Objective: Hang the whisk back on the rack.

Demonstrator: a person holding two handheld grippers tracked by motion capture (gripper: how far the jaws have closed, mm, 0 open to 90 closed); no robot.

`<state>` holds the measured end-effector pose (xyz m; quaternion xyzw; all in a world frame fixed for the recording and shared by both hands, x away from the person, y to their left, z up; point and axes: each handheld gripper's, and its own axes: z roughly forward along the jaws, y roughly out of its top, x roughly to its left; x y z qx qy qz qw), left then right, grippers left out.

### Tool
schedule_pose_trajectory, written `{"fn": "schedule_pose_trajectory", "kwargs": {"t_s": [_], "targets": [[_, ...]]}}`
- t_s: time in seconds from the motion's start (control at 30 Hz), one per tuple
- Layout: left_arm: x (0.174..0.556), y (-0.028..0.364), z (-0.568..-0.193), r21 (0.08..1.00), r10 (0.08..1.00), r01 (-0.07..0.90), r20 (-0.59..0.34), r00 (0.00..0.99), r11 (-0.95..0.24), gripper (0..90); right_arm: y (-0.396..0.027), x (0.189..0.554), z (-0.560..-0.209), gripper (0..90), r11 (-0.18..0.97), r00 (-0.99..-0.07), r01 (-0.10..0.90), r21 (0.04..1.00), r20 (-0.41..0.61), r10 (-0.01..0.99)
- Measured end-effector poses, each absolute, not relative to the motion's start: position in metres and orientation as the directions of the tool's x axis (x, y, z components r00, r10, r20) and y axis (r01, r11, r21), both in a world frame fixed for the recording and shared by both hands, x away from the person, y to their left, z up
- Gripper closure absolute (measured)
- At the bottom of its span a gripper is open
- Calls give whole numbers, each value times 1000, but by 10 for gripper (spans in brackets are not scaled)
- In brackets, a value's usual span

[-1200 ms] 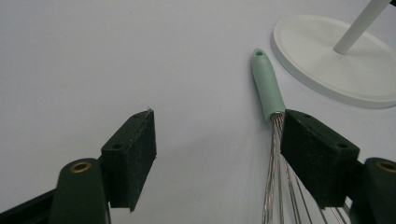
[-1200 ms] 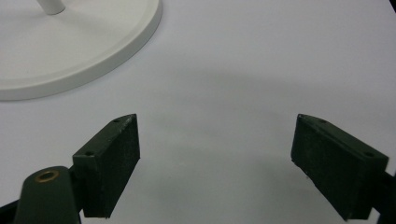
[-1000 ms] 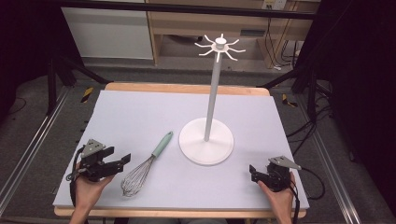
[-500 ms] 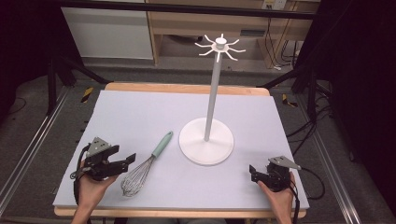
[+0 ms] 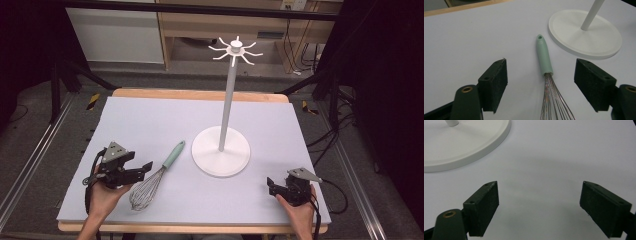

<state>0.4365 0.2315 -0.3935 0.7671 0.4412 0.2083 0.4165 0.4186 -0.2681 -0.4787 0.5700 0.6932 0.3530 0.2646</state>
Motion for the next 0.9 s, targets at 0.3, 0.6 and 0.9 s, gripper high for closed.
{"fn": "schedule_pose_trajectory", "kwargs": {"t_s": [0.3,0.6,0.9], "targets": [[449,220,-390,800,838,520,-41,545,-299,279,-269,418,-478,163,99,-213,602,792,40,976],[459,211,-388,784,834,531,-31,551,-321,302,-268,418,-478,176,98,-217,601,793,44,975],[469,200,-392,759,834,550,-17,552,-349,310,-266,418,-478,180,104,-230,597,795,46,972]]}}
